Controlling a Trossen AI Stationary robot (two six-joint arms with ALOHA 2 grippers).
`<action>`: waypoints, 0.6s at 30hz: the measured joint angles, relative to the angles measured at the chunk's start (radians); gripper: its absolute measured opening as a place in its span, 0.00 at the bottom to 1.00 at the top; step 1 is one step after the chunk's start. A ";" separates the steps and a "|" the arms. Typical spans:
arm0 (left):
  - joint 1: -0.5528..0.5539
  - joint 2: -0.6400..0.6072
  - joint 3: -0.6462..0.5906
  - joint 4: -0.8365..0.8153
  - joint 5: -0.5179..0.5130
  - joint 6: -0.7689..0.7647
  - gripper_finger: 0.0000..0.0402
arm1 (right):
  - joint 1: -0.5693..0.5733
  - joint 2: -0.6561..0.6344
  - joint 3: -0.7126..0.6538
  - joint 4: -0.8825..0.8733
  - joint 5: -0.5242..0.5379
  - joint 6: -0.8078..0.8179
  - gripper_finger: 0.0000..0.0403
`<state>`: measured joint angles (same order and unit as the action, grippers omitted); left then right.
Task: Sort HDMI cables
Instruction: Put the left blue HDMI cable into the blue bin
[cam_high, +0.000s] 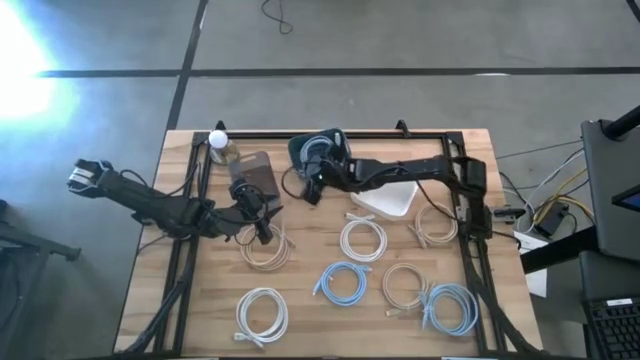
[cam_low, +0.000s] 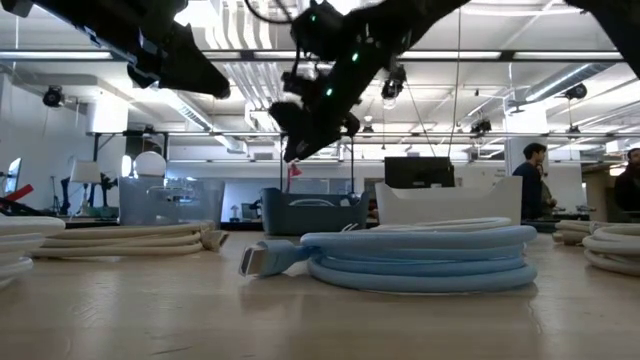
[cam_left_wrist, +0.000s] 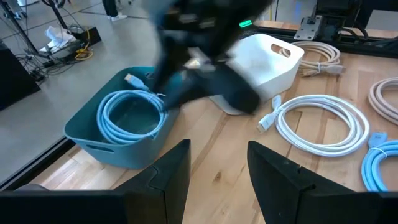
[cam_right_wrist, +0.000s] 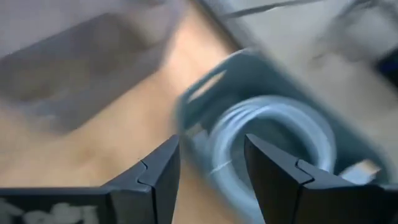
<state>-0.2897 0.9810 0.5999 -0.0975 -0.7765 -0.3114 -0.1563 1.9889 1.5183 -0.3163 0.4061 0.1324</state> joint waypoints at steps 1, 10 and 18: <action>0.000 0.000 0.000 0.000 0.000 0.000 0.41 | 0.015 -0.018 0.000 -0.050 -0.025 0.014 0.43; 0.000 0.000 0.000 0.000 0.000 -0.001 0.41 | 0.195 -0.152 -0.001 -0.497 -0.085 0.176 0.40; 0.000 0.000 0.000 0.000 0.000 -0.002 0.41 | 0.314 -0.157 -0.064 -0.495 -0.355 0.202 0.39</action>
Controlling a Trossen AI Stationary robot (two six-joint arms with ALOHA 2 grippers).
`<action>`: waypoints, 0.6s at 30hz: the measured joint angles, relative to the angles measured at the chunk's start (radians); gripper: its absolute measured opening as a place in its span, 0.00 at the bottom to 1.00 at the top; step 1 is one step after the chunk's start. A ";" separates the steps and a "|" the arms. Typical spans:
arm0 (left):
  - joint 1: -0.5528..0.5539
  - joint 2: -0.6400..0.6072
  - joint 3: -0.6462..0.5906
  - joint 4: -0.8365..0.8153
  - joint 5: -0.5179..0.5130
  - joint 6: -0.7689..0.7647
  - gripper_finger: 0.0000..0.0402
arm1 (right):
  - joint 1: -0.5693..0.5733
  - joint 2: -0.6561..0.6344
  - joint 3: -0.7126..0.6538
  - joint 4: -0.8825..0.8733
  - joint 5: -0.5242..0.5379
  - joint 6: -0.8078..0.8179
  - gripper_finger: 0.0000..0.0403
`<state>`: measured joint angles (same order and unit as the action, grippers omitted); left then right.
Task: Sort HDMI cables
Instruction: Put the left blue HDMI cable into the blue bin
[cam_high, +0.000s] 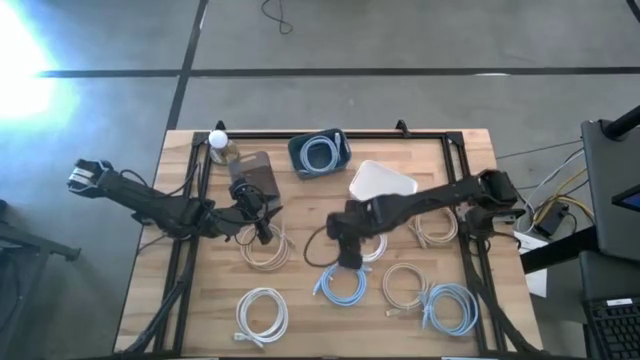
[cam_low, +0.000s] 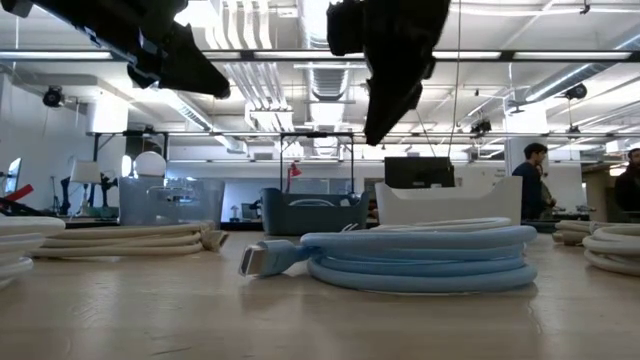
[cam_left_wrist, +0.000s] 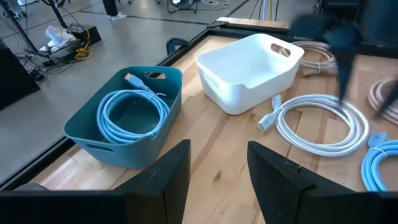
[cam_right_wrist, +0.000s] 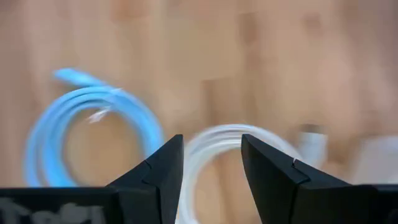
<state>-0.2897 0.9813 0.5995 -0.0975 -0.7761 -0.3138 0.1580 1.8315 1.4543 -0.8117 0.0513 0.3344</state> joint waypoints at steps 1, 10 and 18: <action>0.000 0.000 0.000 0.000 0.000 0.000 0.41 | 0.008 0.008 -0.012 0.014 -0.008 -0.001 0.39; 0.000 0.000 -0.001 0.019 -0.007 0.021 0.41 | 0.002 0.122 -0.041 0.073 -0.239 -0.066 0.38; 0.000 0.000 -0.001 0.024 -0.008 0.022 0.41 | 0.000 0.198 -0.037 0.115 -0.270 -0.193 0.38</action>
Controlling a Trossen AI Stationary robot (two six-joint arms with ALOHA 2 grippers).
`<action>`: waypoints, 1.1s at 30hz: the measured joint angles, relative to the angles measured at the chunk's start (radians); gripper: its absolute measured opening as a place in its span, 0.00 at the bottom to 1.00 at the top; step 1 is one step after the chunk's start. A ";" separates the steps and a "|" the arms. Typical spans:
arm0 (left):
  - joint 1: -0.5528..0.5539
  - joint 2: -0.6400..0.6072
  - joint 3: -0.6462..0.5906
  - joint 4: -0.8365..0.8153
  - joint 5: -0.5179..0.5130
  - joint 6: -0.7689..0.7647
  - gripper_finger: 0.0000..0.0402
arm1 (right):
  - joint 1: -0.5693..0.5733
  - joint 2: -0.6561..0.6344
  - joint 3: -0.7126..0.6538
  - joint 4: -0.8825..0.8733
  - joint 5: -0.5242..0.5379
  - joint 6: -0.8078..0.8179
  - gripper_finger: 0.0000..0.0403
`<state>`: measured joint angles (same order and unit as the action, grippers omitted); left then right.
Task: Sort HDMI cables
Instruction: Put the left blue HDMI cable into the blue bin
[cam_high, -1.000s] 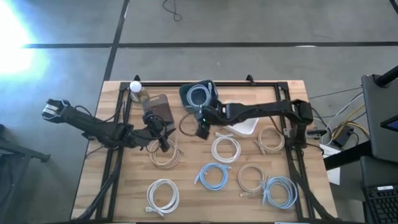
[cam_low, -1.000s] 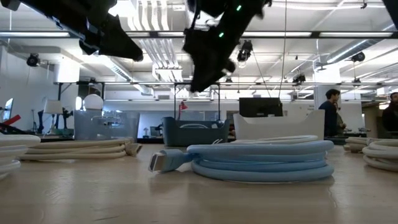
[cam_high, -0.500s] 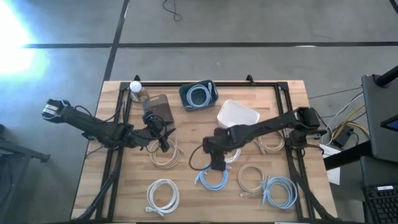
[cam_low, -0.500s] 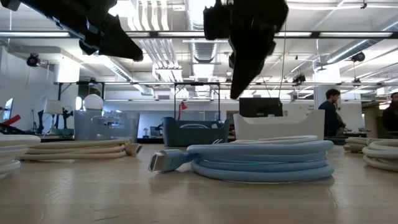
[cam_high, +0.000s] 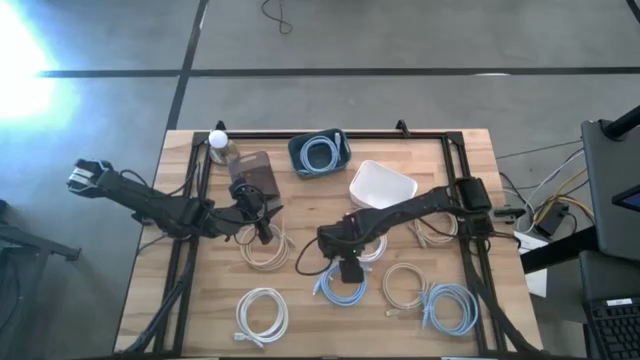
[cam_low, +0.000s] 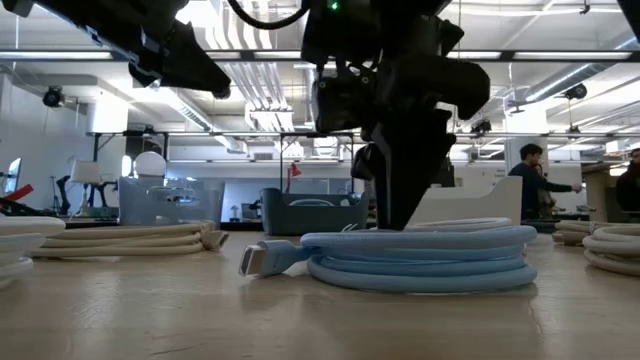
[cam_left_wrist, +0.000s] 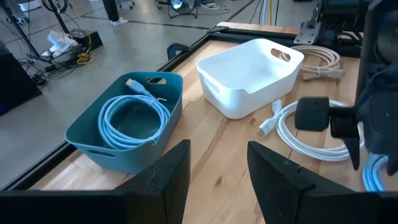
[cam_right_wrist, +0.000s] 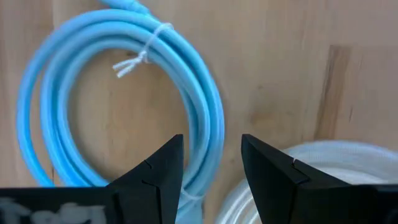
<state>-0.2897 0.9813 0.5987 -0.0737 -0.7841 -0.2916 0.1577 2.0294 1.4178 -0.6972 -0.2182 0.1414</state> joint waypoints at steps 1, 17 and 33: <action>0.000 0.000 0.000 0.001 0.000 0.000 0.41 | 0.000 0.002 0.001 0.011 0.000 -0.009 0.38; 0.000 0.000 0.000 0.006 0.000 0.001 0.41 | 0.001 0.001 -0.072 0.046 0.008 -0.037 0.35; 0.000 0.000 0.000 0.007 0.000 0.006 0.41 | 0.002 0.002 -0.063 0.103 0.008 -0.042 0.08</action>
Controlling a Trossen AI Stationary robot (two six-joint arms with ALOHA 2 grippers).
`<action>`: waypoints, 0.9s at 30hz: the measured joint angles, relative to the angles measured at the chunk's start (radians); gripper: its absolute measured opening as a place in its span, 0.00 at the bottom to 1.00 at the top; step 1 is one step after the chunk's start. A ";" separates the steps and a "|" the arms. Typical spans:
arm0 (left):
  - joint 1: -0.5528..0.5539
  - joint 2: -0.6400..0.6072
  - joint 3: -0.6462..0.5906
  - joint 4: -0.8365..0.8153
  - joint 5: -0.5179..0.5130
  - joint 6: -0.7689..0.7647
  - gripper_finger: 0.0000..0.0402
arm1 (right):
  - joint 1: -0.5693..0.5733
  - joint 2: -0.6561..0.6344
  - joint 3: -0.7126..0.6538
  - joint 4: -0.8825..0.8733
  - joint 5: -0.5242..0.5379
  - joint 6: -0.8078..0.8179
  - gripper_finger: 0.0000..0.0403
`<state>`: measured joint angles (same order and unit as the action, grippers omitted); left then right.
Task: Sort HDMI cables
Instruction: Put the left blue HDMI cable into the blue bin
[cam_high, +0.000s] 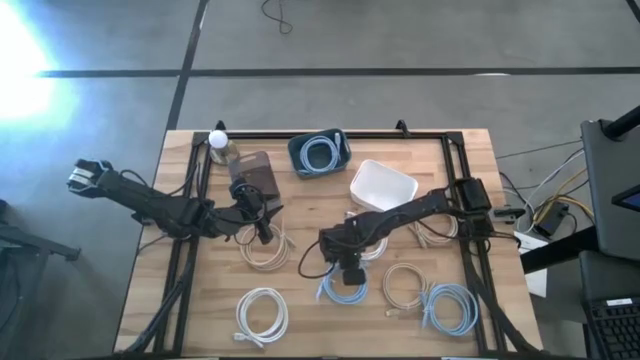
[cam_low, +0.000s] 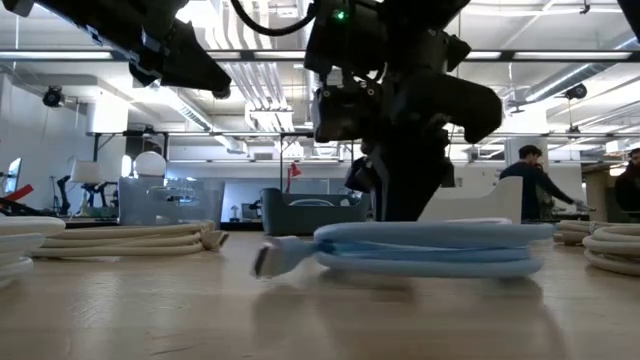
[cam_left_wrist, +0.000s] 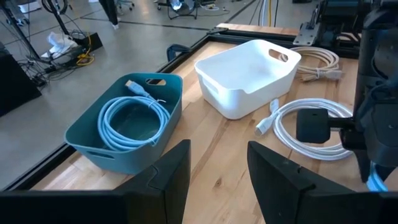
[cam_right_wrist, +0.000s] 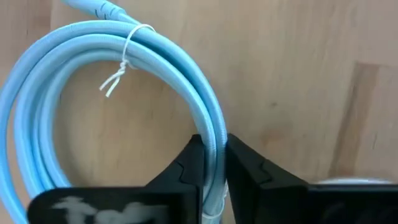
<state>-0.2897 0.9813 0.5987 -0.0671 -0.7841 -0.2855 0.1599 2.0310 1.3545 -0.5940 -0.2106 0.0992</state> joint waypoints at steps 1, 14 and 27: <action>0.000 0.000 0.000 0.000 0.000 0.000 0.41 | 0.000 -0.001 0.006 0.001 0.001 0.000 0.08; 0.000 0.000 0.000 0.000 0.000 0.003 0.41 | -0.018 -0.159 0.098 0.002 0.145 -0.034 0.09; 0.000 0.000 -0.006 0.000 -0.003 0.002 0.41 | -0.098 -0.286 0.124 0.009 1.109 -0.123 0.10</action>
<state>-0.2897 0.9813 0.5922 -0.0668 -0.7868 -0.2832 0.0616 1.7453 1.4788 -0.5849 0.8982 -0.0236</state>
